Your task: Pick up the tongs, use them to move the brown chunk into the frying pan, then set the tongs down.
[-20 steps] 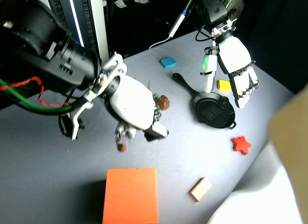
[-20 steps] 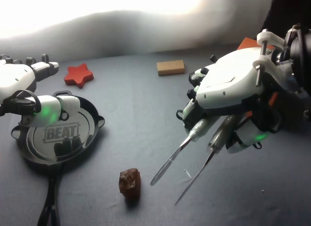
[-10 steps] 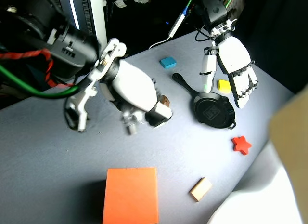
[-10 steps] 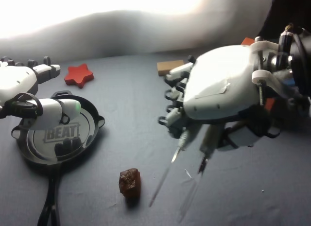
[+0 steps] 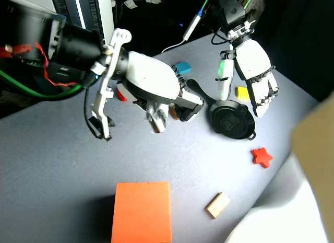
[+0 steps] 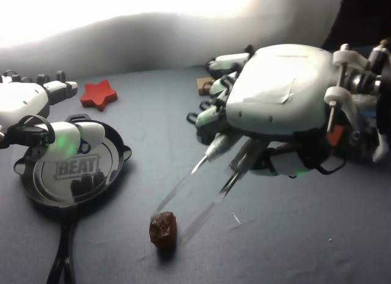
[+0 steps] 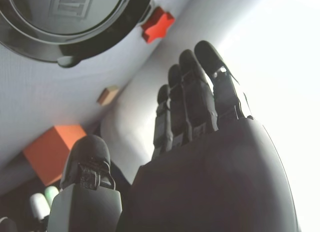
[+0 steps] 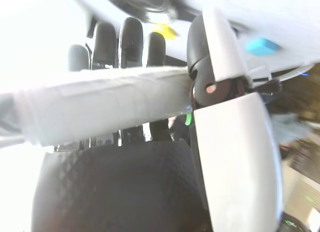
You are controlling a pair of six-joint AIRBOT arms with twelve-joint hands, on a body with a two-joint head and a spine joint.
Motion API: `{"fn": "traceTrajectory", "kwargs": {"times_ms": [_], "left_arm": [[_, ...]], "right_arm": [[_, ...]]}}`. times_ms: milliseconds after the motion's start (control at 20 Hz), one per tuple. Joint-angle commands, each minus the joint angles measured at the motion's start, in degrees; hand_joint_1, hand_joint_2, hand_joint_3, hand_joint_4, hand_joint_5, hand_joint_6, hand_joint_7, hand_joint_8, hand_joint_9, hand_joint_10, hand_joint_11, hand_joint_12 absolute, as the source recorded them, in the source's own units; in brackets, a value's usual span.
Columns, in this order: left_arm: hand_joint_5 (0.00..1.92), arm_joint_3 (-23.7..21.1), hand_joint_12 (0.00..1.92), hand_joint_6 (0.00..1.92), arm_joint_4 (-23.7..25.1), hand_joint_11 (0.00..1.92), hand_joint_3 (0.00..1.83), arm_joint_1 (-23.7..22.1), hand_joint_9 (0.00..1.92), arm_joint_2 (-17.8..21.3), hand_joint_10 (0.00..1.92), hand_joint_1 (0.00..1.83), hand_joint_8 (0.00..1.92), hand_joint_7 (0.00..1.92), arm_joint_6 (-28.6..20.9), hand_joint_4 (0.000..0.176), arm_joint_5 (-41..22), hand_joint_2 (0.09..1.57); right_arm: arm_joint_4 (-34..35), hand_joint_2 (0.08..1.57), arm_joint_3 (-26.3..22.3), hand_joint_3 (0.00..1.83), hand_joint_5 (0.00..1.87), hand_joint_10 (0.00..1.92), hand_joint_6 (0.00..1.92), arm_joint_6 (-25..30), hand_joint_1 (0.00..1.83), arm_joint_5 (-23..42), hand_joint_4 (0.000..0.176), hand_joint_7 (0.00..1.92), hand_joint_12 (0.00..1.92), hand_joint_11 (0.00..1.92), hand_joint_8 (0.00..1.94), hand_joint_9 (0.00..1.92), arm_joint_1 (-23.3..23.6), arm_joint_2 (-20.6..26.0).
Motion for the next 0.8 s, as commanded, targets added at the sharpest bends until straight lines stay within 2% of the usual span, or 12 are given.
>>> {"fn": "traceTrajectory", "kwargs": {"times_ms": [0,50,100,150,200,300,400,450,500,600,750], "left_arm": [[0.15,0.13,0.91,0.00,2.89,0.00,0.00,-0.38,0.31,0.54,0.00,0.10,0.00,0.26,0.11,0.043,-3.75,1.28],[0.15,0.18,0.91,0.00,2.89,0.00,0.00,-0.37,0.31,0.54,0.00,0.07,0.00,0.26,0.11,0.041,-3.75,1.28],[0.15,0.21,0.91,0.00,2.89,0.00,0.00,-0.33,0.30,0.54,0.00,0.05,0.00,0.26,0.11,0.041,-3.75,1.29],[0.15,0.25,0.90,0.00,2.89,0.00,0.00,-0.29,0.30,0.54,0.00,0.05,0.00,0.26,0.11,0.043,-3.75,1.28],[0.15,0.32,0.89,0.00,2.89,0.00,0.00,-0.23,0.29,0.54,0.00,0.01,0.00,0.26,0.11,0.043,-3.75,1.29],[0.15,0.54,0.93,0.00,2.89,0.00,0.00,0.00,0.31,0.54,0.01,0.00,0.01,0.28,0.11,0.040,-3.75,1.28],[0.13,0.84,0.92,0.00,2.89,0.00,0.00,0.27,0.31,0.54,0.00,0.00,0.00,0.26,0.11,0.044,-3.75,1.28],[0.14,1.04,0.91,0.00,2.90,0.00,0.00,0.47,0.30,0.54,0.00,0.00,0.00,0.25,0.10,0.048,-3.75,1.28],[0.14,1.12,0.91,0.00,2.90,0.00,0.00,0.55,0.30,0.54,0.00,0.00,0.00,0.25,0.10,0.045,-3.75,1.29],[0.13,1.28,0.91,0.00,2.89,0.00,0.00,0.67,0.30,0.57,0.00,0.00,0.00,0.26,0.08,0.051,-3.75,1.29],[0.13,1.26,0.88,0.00,2.89,0.00,0.00,0.69,0.29,0.57,0.00,0.00,0.00,0.25,0.08,0.047,-3.61,1.30]], "right_arm": [[1.74,1.21,-1.02,0.00,0.56,0.80,0.51,-2.22,1.02,-5.11,0.000,0.72,1.63,0.04,0.19,0.43,0.10,0.23],[13.28,1.21,-3.02,0.00,0.55,0.80,0.51,-14.77,1.01,-11.15,0.000,0.72,1.63,0.03,0.19,0.42,-0.35,-0.05],[21.66,1.21,-4.66,0.00,0.55,0.79,0.51,-23.66,1.01,-16.92,0.000,0.72,1.63,0.04,0.19,0.42,-0.48,-0.75],[26.60,1.21,-5.87,0.00,0.55,0.79,0.51,-26.93,1.00,-20.70,0.000,0.72,1.63,0.04,0.19,0.43,-0.59,-1.17],[31.73,1.22,-7.03,0.00,0.55,0.79,0.50,-27.29,0.98,-22.96,0.000,0.72,1.63,0.04,0.19,0.43,-0.21,-1.39],[36.73,1.22,-8.39,0.00,0.55,0.79,0.50,-24.52,0.98,-27.66,0.000,0.73,1.63,0.04,0.18,0.43,0.35,-2.19],[37.16,1.21,-9.18,0.00,0.56,0.79,0.51,-19.58,1.01,-32.93,0.000,0.73,1.63,0.04,0.18,0.43,0.67,-3.06],[37.16,1.21,-9.53,0.00,0.55,0.79,0.51,-15.55,1.01,-37.58,0.000,0.73,1.63,0.04,0.18,0.43,1.08,-3.90],[37.22,1.21,-9.65,0.00,0.54,0.81,0.52,-13.19,1.02,-39.63,0.000,0.72,1.65,0.03,0.18,0.42,1.31,-4.29],[38.25,1.21,-9.91,0.00,0.53,0.81,0.52,-4.05,1.02,-46.03,0.000,0.72,1.64,0.03,0.18,0.41,2.18,-5.33],[39.54,1.21,-9.89,0.00,0.53,0.80,0.52,-3.68,1.00,-47.14,0.000,0.71,1.63,0.03,0.18,0.42,2.63,-6.53]]}}
